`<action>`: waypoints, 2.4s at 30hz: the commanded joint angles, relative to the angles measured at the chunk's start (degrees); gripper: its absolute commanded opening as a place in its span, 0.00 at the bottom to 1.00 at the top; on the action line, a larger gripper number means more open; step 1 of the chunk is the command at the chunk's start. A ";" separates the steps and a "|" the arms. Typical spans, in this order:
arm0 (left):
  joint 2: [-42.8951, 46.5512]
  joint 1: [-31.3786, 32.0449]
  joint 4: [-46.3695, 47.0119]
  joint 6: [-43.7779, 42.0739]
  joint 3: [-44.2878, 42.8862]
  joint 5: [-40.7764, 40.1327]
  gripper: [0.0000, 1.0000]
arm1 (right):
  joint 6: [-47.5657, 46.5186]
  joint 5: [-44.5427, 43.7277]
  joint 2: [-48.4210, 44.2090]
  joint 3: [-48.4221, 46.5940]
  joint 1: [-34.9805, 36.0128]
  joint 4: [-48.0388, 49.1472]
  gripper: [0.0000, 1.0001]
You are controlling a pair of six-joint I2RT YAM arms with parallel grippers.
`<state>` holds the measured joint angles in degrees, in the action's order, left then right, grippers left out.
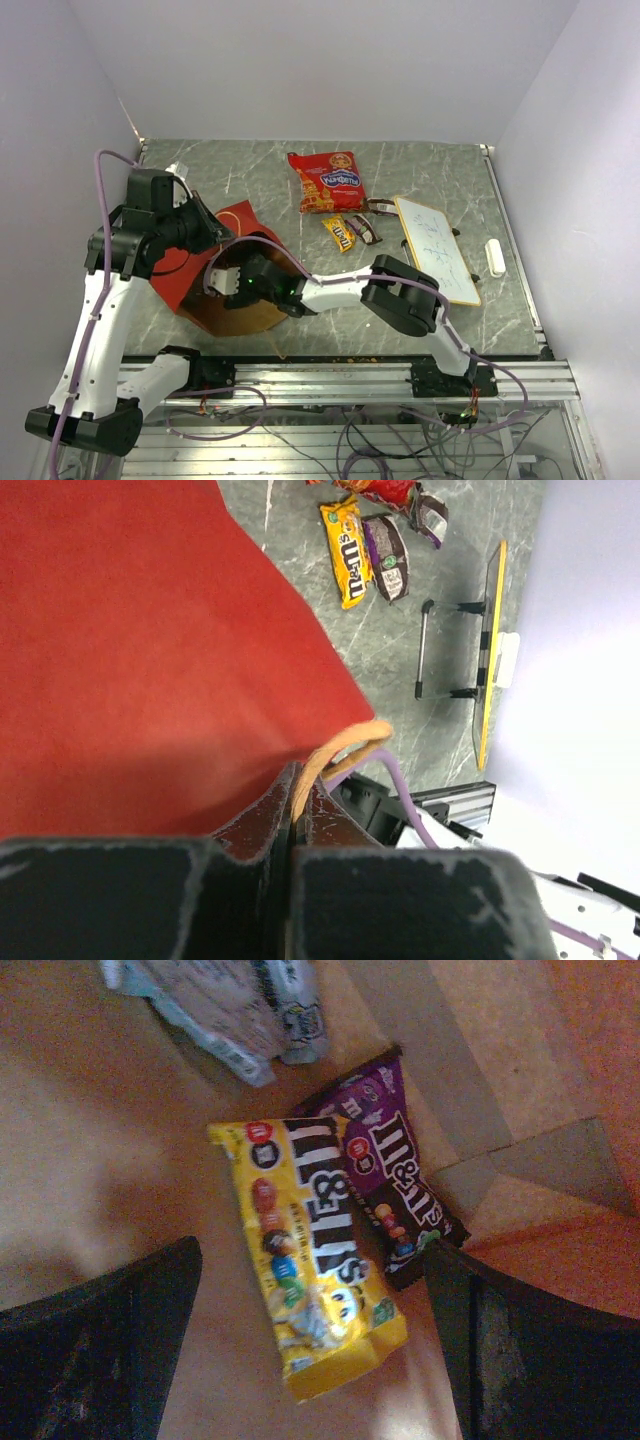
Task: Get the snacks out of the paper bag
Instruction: Take out the snack from the paper bag, then place the snack at the center of the board.
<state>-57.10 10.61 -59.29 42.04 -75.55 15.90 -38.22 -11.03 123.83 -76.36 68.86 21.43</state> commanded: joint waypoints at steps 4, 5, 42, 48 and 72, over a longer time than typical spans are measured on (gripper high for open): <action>1.44 0.11 0.04 1.16 1.56 3.16 0.07 | 6.95 3.42 3.77 -3.71 -3.67 2.26 0.86; 1.50 0.11 0.41 1.46 1.77 3.31 0.07 | 7.36 4.41 4.05 -3.52 -3.88 2.10 0.83; 6.02 0.11 3.54 1.19 6.12 -0.95 0.07 | 24.30 13.40 -20.78 8.17 -0.39 -21.72 0.00; 5.91 0.11 4.55 1.78 5.77 -1.30 0.07 | 26.73 10.26 -30.38 16.27 -0.09 -22.93 0.00; 5.26 0.11 6.94 2.47 8.25 1.19 0.07 | 48.52 -20.02 -56.11 27.32 0.67 -36.47 0.00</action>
<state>-51.11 10.61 -52.93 45.43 -65.14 16.84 5.23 -22.61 69.93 -51.48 69.52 -16.19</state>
